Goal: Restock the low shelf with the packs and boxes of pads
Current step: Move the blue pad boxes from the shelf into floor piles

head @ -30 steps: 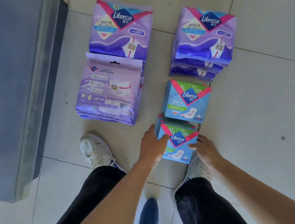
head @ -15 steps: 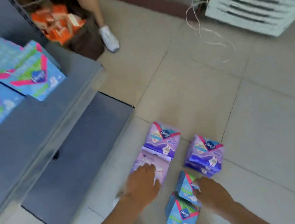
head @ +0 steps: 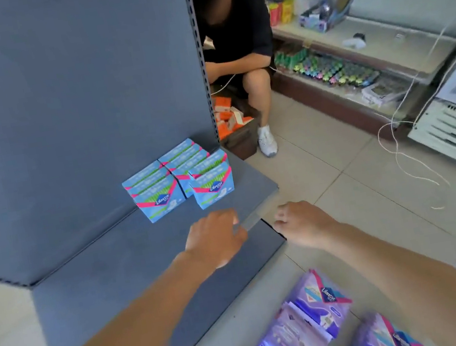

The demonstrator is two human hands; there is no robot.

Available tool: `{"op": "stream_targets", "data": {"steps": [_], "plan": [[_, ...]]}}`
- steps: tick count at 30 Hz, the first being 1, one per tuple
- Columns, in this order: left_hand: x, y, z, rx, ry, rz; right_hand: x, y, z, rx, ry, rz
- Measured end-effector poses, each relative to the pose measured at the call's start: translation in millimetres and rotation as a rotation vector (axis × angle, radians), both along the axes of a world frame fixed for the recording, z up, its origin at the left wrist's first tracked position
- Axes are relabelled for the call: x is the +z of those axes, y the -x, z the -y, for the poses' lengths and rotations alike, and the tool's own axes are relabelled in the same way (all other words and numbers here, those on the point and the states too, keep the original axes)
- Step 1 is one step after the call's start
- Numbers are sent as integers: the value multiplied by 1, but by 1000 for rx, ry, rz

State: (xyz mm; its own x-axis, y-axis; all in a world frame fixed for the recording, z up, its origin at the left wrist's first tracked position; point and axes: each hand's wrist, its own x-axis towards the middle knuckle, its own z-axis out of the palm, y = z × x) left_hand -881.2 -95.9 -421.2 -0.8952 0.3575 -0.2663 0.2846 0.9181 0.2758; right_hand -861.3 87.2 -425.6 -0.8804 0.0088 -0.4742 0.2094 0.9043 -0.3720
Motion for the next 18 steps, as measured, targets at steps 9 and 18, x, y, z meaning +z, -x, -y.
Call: {"op": "stream_targets", "data": {"steps": [9,18], "plan": [[-10,33,95,245,73,45,19,69,66,119,-19,-76],[-53,98,67,809,-548,305,-14,116,69,-330,291,-52]]}}
